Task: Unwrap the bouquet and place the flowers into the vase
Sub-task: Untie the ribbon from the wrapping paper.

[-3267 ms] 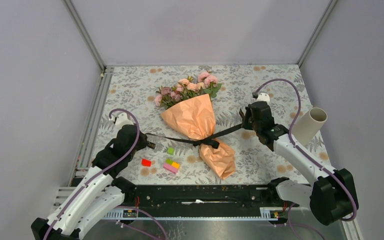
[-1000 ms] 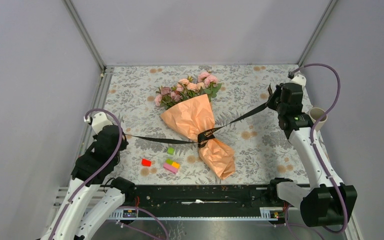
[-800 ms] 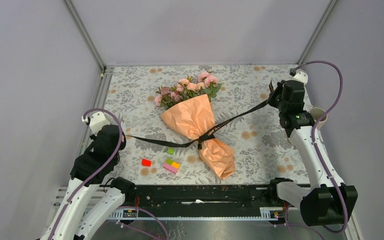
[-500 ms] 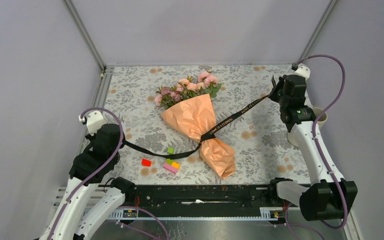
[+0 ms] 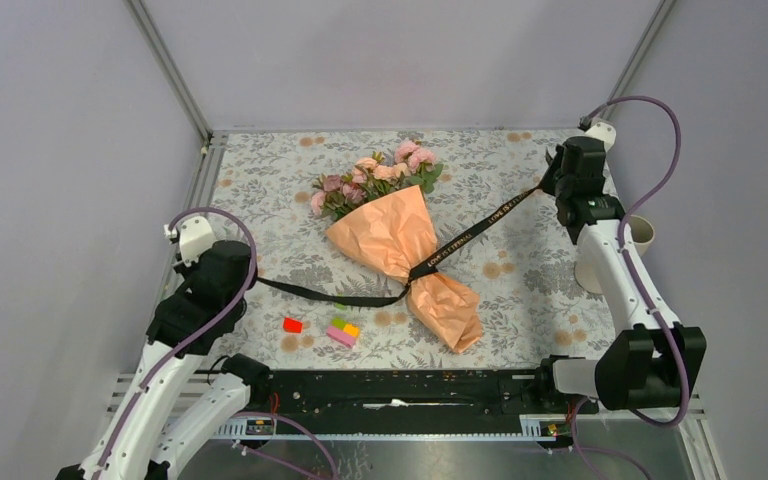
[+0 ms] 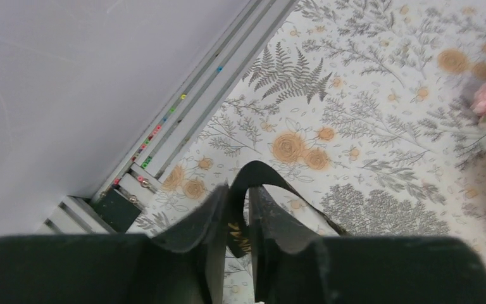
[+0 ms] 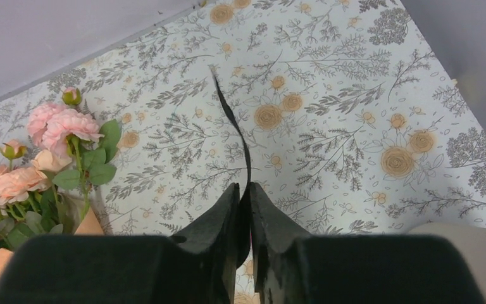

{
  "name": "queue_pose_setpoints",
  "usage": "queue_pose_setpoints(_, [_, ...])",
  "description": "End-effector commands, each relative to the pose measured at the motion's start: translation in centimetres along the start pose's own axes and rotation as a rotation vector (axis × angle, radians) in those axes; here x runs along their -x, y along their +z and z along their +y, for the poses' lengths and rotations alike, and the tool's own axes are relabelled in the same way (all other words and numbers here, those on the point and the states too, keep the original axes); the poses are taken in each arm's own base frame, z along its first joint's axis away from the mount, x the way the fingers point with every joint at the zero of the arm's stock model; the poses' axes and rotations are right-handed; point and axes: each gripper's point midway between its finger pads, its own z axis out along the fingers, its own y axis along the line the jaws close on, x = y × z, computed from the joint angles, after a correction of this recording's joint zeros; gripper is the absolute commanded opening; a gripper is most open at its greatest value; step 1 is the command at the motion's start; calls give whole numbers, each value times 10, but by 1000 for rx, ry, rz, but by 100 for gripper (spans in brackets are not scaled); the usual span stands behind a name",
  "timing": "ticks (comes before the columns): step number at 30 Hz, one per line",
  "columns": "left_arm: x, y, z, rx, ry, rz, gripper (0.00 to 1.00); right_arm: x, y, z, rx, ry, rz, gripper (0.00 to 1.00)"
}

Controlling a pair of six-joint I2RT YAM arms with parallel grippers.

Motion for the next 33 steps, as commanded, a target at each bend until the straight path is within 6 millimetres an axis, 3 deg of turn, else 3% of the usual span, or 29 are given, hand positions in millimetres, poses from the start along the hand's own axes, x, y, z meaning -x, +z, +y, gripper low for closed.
queue_pose_setpoints(1, [9, -1, -6, -15, -8, 0, 47, 1, 7, -5, -34, 10, -3, 33])
queue_pose_setpoints(3, [10, -2, -7, -22, -8, -1, 75, -9, 10, -5, -34, 3, 33, 56])
queue_pose_setpoints(5, [15, -4, -6, -31, -12, -11, 92, -16, 9, -2, -17, -5, 82, 72])
queue_pose_setpoints(8, [25, -9, -14, -97, 1, -25, 99, -20, 0, 9, 51, -3, 124, 83])
queue_pose_setpoints(11, [29, -19, -45, -289, 19, -12, 99, -29, -14, 26, 166, 12, 159, 89])
queue_pose_setpoints(15, [23, -51, -114, -689, -67, 38, 99, -53, -35, 53, 354, 65, 243, 90])
queue_pose_setpoints(17, [10, -66, -147, -865, -114, 89, 99, -72, -46, 68, 463, 99, 308, 90])
queue_pose_setpoints(20, [-6, -85, -183, -1051, -176, 165, 98, -102, -65, 87, 587, 156, 406, 88])
queue_pose_setpoints(27, [-41, -121, -238, -1218, -136, 239, 98, -183, -109, 124, 703, 101, 551, 77])
queue_pose_setpoints(33, [-56, -138, -259, -1239, -89, 283, 98, -220, -147, 159, 804, 75, 551, 72])
